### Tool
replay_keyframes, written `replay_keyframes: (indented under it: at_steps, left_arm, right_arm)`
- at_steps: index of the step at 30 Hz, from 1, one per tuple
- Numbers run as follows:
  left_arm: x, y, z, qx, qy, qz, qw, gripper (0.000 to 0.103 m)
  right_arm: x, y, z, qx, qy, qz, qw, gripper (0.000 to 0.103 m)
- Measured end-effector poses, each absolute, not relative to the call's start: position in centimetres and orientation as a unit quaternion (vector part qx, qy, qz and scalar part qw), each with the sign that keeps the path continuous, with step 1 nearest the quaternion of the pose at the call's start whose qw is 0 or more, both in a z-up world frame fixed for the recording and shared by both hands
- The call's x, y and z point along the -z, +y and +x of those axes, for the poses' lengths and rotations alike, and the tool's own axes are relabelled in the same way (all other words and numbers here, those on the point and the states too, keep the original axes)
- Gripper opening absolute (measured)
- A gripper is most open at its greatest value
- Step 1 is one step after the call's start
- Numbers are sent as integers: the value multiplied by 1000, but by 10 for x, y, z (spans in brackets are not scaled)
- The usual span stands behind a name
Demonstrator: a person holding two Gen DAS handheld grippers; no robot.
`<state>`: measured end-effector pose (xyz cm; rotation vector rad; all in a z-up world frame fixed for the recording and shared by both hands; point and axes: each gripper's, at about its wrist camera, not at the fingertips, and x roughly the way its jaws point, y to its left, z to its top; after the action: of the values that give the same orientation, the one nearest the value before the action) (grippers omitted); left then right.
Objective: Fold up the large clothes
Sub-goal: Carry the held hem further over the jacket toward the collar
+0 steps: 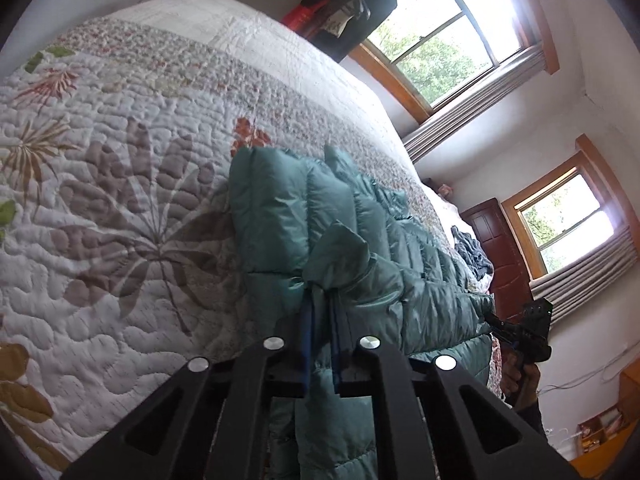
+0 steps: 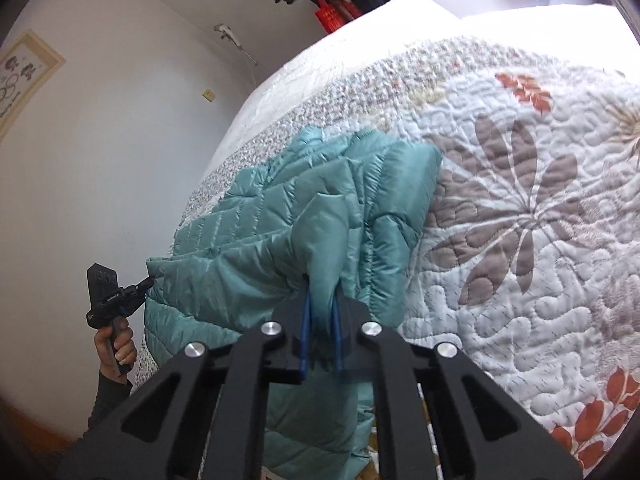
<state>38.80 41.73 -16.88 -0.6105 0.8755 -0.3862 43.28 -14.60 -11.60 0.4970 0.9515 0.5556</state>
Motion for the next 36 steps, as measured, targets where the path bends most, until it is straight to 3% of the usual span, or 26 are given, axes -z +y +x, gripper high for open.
replay_keyframes:
  at_steps: [9,18,25,36]
  left_arm:
    - [93,417,382,205,332,-278,878,1]
    - [25,419,481,179,294,-261,902,1]
    - [96,428,567,130,361,-312,869,1]
    - [199,448,621,87,455,-359,810,1]
  right_arm:
    - [53,-142,436,-246,378,196,871,4]
    - [-14,-122,538,-183,332,158,912,4]
    - [41,-102,618,-135,391,152,898,4]
    - [128,-95,672,-105,499,160,845,3]
